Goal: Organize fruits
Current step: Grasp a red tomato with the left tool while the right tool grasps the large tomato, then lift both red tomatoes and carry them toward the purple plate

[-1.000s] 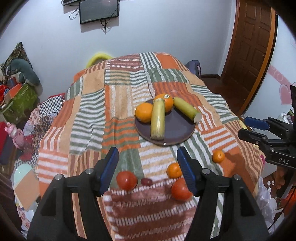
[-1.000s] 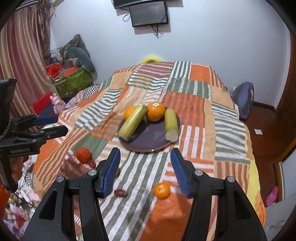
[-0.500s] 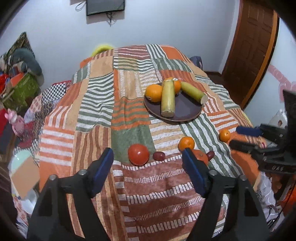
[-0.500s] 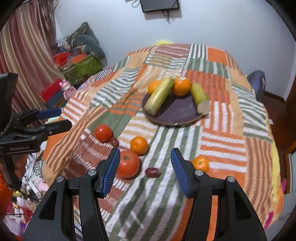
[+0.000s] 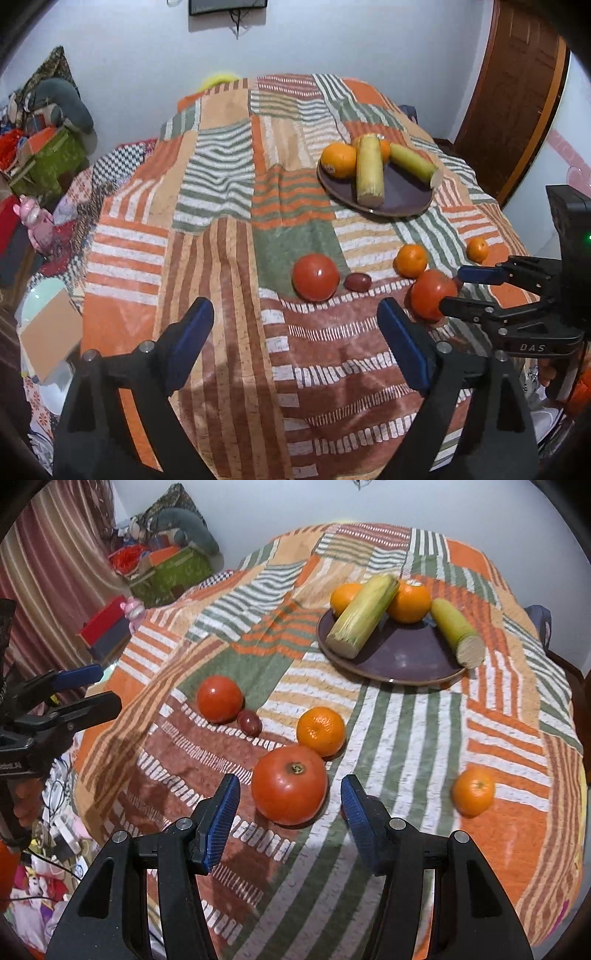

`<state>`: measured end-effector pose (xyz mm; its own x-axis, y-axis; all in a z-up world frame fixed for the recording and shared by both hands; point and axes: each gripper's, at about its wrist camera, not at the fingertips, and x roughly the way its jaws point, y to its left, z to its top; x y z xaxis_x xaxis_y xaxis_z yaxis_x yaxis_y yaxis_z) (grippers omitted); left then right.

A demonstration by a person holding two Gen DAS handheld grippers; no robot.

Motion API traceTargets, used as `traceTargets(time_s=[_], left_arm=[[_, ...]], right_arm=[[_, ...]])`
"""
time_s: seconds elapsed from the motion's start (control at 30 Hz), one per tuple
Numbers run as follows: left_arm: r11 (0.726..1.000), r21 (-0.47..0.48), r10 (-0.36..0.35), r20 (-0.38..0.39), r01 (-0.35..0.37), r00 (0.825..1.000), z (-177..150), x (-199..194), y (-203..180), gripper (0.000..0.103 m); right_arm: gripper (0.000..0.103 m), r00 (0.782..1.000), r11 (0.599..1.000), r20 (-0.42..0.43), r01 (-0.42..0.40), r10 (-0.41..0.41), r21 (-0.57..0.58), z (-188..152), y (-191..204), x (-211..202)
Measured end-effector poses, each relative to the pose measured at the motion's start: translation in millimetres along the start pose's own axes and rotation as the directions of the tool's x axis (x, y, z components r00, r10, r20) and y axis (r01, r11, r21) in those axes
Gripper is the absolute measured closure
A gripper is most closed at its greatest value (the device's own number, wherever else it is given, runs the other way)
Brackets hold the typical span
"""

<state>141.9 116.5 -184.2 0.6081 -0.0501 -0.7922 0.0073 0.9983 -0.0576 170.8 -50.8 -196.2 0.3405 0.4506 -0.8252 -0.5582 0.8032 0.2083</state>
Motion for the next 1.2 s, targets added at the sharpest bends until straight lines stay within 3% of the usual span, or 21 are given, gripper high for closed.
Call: traceTargets(time_s=[0.2, 0.4, 0.47, 0.57, 0.63, 0.9, 1.0, 1.2], left_arm=[[0.999, -0.027, -0.049, -0.055, 0.047, 0.997, -5, 19, 5, 0.013], [0.997, -0.023, -0.071, -0.083, 0.069, 0.994, -5, 32, 4, 0.027], [0.996, -0.031, -0.084, -0.097, 0.081, 0.992, -3, 38, 5, 0.030], [0.994, -0.047, -0.107, -0.119, 0.102, 0.987, 0, 47, 4, 0.038], [0.994, -0.049, -0.107, -0.126, 0.102, 0.986, 4, 52, 3, 0.042], [0.996, -0.014, -0.093, -0.125, 0.092, 0.988, 19, 71, -8, 0.043], [0.996, 0.005, -0.082, -0.136, 0.084, 0.987, 22, 80, -12, 0.054], [0.998, 0.004, -0.057, -0.153, 0.059, 0.987, 26, 98, -12, 0.056]], right_arm=[[0.050, 0.999, 1.000, -0.047, 0.004, -0.004, -0.007, 2, 1, 19], [0.050, 0.997, 1.000, -0.067, -0.021, 0.021, 0.000, 4, 0, 30], [0.057, 0.998, 1.000, -0.064, -0.017, 0.016, -0.015, 4, 3, 30], [0.057, 0.998, 1.000, -0.056, -0.028, 0.027, -0.011, 3, 0, 27], [0.057, 0.998, 0.999, -0.052, -0.034, 0.033, -0.007, 3, -3, 24], [0.057, 0.999, 0.999, 0.022, -0.047, 0.047, 0.019, 12, -17, -3], [0.057, 0.998, 0.998, 0.045, -0.045, 0.044, 0.037, 16, -23, -9], [0.057, 0.997, 0.998, 0.065, -0.037, 0.034, 0.060, 21, -35, -14]])
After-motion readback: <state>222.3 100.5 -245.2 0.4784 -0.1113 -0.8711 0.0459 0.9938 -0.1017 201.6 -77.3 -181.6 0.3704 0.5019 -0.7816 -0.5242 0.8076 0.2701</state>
